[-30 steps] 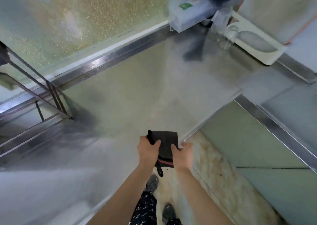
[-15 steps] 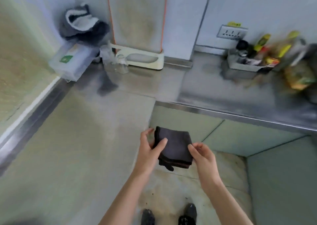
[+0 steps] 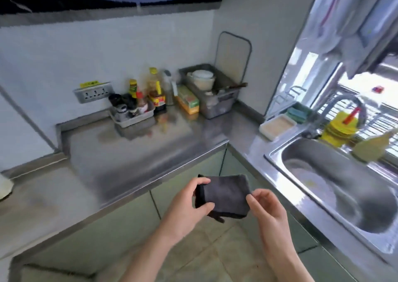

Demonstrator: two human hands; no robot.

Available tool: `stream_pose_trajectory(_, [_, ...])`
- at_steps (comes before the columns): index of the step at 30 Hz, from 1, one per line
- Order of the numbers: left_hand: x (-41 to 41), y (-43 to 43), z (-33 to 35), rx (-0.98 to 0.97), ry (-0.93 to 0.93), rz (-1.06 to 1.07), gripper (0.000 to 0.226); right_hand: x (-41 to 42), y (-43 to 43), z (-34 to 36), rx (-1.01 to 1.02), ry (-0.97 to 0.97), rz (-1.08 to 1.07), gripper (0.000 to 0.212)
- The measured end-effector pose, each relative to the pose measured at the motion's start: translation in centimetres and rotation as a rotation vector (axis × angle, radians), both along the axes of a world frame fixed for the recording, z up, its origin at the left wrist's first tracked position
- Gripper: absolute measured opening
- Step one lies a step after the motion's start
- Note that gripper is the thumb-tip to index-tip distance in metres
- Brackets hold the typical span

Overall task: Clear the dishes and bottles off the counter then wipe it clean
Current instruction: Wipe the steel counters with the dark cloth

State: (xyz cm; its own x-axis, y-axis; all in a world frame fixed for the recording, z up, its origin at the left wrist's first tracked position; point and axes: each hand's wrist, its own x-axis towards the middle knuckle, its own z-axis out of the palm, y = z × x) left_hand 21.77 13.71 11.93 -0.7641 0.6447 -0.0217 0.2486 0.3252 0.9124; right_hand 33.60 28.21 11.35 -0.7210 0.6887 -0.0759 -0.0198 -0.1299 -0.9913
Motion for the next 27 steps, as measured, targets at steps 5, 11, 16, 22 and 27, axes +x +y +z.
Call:
stream_pose_trajectory(5, [-0.2,13.6,-0.1,-0.064,0.119,-0.193,0.047,2.6,10.1,-0.8,-0.042,-0.014,-0.228,0.012])
stream_pose_trajectory(11, [0.0,27.3,-0.5,-0.154,0.363,-0.470,0.043,5.0,19.4,-0.9,-0.058,-0.022,-0.393,0.026])
stream_pose_trajectory(16, [-1.0,37.9,-2.0,-0.143,0.388,-0.745,0.021,6.7,26.4,-1.6,0.046,-0.206,-0.401,0.037])
stream_pose_trajectory(22, [-0.6,48.8,-3.2,-0.162,-0.052,-0.908,0.007,7.7,34.5,-4.4,0.097,-0.478,-0.543,0.021])
stream_pose_trajectory(27, [2.4,55.9,-6.5,-0.150,-0.269,-0.832,0.032,8.1,40.2,-8.3,-0.252,-0.256,-0.900,0.015])
